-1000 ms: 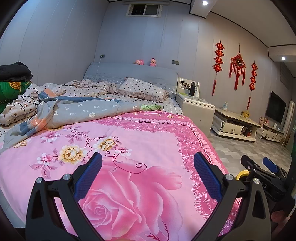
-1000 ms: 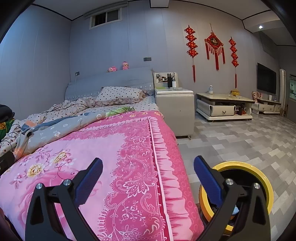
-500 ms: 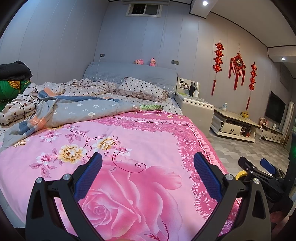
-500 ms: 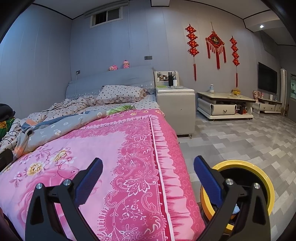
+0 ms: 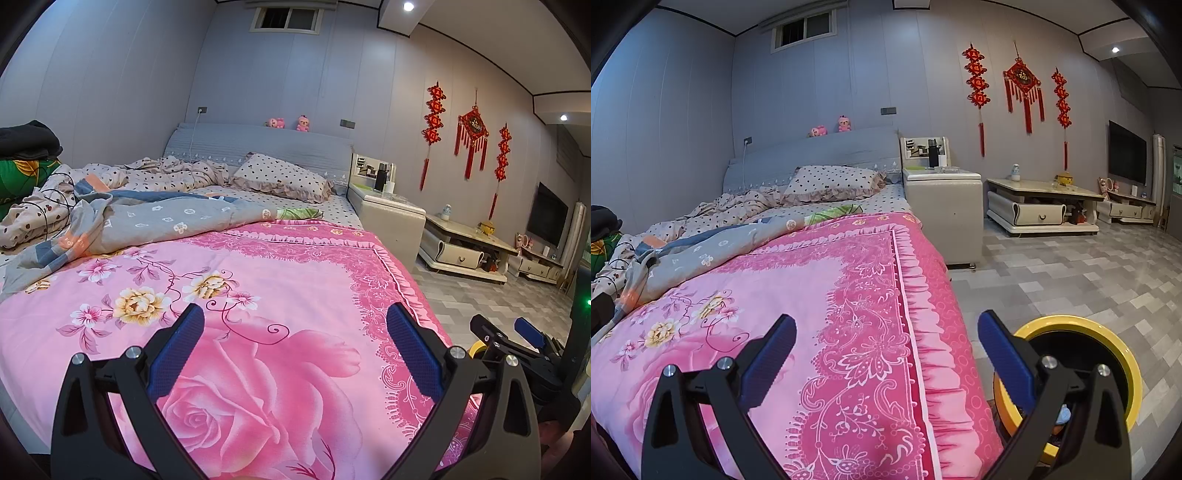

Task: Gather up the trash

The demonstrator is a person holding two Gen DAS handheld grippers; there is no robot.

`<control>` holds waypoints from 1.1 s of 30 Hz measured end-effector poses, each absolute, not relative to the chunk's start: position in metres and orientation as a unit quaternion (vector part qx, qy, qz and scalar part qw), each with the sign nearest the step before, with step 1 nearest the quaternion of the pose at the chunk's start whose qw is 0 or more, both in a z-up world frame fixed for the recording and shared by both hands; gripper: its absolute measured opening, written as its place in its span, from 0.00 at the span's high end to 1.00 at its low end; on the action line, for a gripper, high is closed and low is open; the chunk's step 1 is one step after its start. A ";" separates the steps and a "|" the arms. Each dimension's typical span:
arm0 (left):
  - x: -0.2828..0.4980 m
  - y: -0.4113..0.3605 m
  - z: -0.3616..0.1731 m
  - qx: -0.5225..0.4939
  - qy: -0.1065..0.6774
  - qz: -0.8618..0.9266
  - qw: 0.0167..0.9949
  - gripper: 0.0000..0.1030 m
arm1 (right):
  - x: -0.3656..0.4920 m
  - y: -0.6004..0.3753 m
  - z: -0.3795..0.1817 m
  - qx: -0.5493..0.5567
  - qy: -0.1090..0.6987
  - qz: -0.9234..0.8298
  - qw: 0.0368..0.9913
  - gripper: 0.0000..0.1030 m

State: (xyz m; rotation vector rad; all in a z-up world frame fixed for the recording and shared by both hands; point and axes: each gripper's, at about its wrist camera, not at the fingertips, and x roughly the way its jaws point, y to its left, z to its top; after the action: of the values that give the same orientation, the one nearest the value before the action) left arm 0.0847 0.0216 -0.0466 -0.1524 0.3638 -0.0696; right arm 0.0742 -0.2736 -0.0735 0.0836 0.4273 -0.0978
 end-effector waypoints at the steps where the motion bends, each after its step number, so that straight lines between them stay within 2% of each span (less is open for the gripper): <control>1: 0.085 0.022 -0.046 -0.076 0.181 -0.034 0.980 0.08 | 0.074 -0.274 -0.074 0.041 0.212 -0.049 0.975 0.08; 33: 0.086 0.017 -0.048 -0.076 0.183 -0.040 0.979 0.08 | 0.083 -0.273 -0.080 0.042 0.224 -0.044 0.973 0.08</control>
State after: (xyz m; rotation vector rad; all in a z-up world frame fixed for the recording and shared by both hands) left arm 0.0862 0.0174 -0.0485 -0.1523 0.3692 -0.0796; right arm 0.0827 -0.2731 -0.0800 0.0845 0.4521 -0.0880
